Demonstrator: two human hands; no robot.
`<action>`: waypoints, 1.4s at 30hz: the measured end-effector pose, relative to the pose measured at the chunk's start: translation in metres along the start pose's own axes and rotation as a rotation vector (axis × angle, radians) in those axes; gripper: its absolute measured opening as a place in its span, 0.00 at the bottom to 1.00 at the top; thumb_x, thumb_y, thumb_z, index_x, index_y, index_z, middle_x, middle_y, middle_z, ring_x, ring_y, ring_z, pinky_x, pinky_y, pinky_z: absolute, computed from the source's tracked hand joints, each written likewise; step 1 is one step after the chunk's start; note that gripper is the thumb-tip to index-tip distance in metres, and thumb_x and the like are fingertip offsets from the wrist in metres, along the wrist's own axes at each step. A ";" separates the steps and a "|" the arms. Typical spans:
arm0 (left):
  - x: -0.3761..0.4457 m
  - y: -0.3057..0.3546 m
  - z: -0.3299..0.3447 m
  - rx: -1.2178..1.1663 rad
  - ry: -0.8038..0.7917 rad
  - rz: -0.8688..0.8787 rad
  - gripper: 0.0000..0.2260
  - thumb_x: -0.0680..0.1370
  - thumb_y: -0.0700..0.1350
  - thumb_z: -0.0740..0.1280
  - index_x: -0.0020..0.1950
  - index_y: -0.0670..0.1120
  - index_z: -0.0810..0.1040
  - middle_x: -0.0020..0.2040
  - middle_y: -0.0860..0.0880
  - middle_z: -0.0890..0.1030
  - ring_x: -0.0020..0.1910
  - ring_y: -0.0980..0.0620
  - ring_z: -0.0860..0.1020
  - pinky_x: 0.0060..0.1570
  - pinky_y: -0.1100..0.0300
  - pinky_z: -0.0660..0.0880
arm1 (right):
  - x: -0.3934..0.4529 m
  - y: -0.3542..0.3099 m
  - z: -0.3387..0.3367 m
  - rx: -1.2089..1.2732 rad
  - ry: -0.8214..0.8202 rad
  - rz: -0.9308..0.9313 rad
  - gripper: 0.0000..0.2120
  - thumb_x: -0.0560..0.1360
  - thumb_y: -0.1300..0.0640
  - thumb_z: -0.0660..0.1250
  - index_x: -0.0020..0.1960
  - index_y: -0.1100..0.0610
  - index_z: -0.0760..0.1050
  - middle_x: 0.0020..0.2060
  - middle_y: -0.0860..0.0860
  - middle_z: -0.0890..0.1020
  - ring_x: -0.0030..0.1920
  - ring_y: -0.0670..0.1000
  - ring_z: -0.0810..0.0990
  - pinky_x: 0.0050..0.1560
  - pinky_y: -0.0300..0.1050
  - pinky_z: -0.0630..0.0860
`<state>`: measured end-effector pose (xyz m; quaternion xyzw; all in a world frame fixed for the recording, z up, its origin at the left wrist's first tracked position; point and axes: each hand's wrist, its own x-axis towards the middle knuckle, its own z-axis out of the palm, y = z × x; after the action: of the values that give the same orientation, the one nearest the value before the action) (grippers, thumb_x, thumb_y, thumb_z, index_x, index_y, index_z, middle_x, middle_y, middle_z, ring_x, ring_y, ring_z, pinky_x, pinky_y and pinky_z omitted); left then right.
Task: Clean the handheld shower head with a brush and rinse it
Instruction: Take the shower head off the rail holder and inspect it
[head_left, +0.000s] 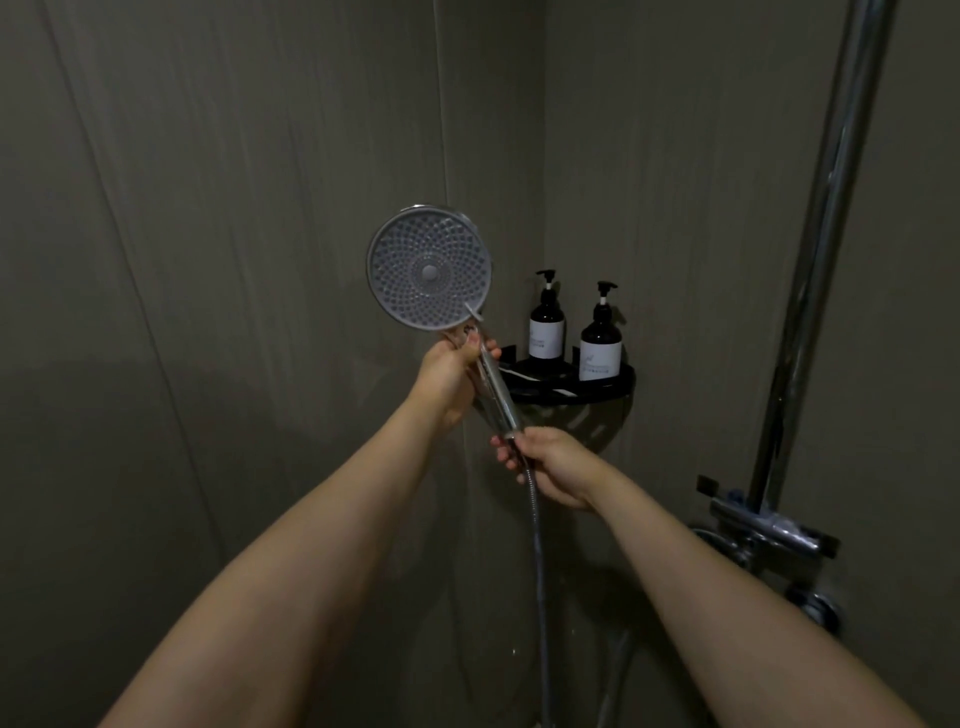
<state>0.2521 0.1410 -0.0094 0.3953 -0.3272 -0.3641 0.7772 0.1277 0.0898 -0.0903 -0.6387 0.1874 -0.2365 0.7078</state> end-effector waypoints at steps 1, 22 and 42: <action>0.000 0.000 0.000 -0.010 0.007 0.000 0.10 0.81 0.37 0.55 0.42 0.43 0.70 0.34 0.49 0.77 0.26 0.61 0.79 0.37 0.66 0.77 | 0.002 0.001 -0.001 -0.064 0.017 -0.028 0.10 0.80 0.62 0.55 0.45 0.56 0.73 0.35 0.50 0.76 0.34 0.45 0.72 0.34 0.35 0.68; -0.002 0.009 0.007 -0.023 0.035 0.042 0.10 0.81 0.37 0.55 0.42 0.44 0.70 0.40 0.47 0.74 0.39 0.53 0.75 0.45 0.63 0.74 | 0.011 0.025 -0.012 -0.369 0.310 -0.124 0.15 0.73 0.63 0.68 0.41 0.49 0.62 0.35 0.50 0.72 0.32 0.45 0.72 0.28 0.34 0.69; 0.013 -0.008 -0.017 0.165 0.021 0.067 0.10 0.81 0.36 0.56 0.41 0.43 0.71 0.37 0.47 0.74 0.28 0.61 0.79 0.40 0.66 0.76 | 0.030 -0.020 -0.012 -1.217 0.070 0.018 0.16 0.77 0.54 0.63 0.58 0.64 0.74 0.58 0.61 0.78 0.59 0.57 0.76 0.53 0.42 0.70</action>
<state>0.2701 0.1329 -0.0213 0.4508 -0.3607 -0.3056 0.7572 0.1431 0.0611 -0.0711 -0.9189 0.3174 -0.1017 0.2111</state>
